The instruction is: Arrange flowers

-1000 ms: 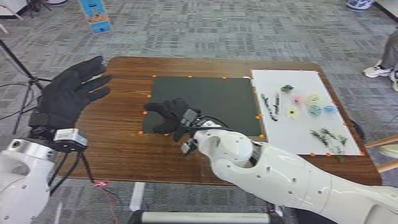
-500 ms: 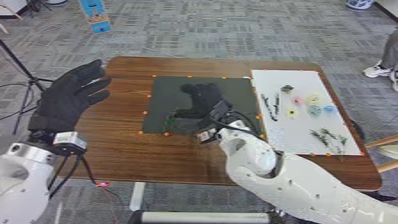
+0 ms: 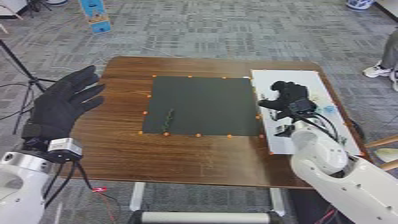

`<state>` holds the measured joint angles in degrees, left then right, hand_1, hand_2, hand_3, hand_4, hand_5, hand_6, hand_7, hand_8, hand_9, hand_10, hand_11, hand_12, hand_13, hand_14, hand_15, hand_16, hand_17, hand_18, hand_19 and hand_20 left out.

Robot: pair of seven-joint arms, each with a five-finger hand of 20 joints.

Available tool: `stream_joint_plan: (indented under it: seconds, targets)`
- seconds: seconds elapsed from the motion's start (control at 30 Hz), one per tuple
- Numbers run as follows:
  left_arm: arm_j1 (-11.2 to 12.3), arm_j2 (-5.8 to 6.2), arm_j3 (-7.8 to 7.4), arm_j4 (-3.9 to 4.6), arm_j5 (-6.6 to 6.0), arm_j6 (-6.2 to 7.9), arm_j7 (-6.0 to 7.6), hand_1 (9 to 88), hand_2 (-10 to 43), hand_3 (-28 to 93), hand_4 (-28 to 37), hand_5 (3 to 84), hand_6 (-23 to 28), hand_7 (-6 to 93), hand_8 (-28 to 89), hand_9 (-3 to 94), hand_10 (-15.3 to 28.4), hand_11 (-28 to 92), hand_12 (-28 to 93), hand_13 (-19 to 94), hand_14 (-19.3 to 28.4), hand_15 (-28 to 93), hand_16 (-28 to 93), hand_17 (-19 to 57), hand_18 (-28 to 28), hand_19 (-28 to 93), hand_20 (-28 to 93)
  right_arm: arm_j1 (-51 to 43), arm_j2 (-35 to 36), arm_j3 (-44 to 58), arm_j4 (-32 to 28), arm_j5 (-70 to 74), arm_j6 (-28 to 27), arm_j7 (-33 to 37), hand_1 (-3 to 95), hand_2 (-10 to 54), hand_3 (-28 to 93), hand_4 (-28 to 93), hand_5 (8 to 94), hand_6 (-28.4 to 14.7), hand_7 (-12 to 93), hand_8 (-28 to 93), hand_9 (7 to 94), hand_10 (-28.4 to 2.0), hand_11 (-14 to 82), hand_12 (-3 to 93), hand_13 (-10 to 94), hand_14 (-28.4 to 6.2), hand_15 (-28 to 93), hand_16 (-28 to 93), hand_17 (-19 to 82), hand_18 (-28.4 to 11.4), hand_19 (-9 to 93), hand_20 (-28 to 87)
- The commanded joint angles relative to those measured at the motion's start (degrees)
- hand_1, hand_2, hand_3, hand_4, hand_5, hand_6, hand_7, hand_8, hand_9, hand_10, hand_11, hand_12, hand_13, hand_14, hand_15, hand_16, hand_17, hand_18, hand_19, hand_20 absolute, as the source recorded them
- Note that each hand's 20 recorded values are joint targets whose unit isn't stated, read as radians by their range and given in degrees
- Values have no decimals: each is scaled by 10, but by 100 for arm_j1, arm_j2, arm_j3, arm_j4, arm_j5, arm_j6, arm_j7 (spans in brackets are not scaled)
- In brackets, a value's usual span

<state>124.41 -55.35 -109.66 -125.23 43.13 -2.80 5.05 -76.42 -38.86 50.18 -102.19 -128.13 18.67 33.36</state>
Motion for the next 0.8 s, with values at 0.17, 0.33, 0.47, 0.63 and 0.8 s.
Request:
stream_joint_plan:
  seconds: [0.17, 0.33, 0.47, 0.63, 0.8]
  targets:
    - [180, -119, -88, -98, 0, 96, 10, 212, -43, 704, -283, 276, 30, 207, -108, 240, 108, 221, 143, 217, 129, 241, 14, -113, 220, 409, 68, -2832, 767, 2279, -625, -339, -366, 630, 323, -95, 712, -283, 542, -40, 208, -106, 601, -132, 566, 398, 582, -109, 763, 363, 276, -209, 796, 465]
    - [206, -127, -115, -100, -7, 111, 11, 212, -44, 707, -283, 276, 30, 208, -108, 240, 109, 221, 144, 218, 130, 242, 14, -113, 220, 409, 68, -3456, 676, 2730, -764, -302, -616, 741, 372, -95, 665, -283, 572, -30, 221, -116, 622, -131, 568, 403, 600, -107, 764, 364, 284, -207, 799, 465]
    - [181, -124, -109, -81, -10, 71, -24, 213, -44, 707, -283, 276, 30, 208, -109, 241, 109, 221, 144, 218, 130, 241, 14, -113, 220, 409, 68, -3795, 606, 2984, -878, -297, -607, 824, 386, -95, 600, -283, 610, -19, 231, -123, 642, -128, 566, 410, 616, -110, 765, 369, 293, -210, 807, 469]
    - [240, -129, -152, -97, -11, 34, -44, 213, -43, 706, -283, 274, 30, 208, -109, 239, 109, 221, 144, 217, 129, 242, 14, -115, 220, 411, 68, -3999, 660, 3185, -898, -340, -663, 915, 364, -95, 618, -283, 624, -16, 232, -123, 651, -128, 564, 415, 620, -110, 765, 373, 295, -212, 810, 472]
    - [297, -135, -185, -110, -3, 42, -38, 213, -43, 705, -283, 275, 30, 207, -109, 241, 109, 222, 144, 218, 130, 242, 13, -114, 220, 411, 67, -4409, 730, 3628, -1013, -438, -587, 972, 340, -95, 651, -283, 626, -16, 232, -123, 654, -127, 563, 418, 622, -111, 765, 376, 295, -213, 811, 473]
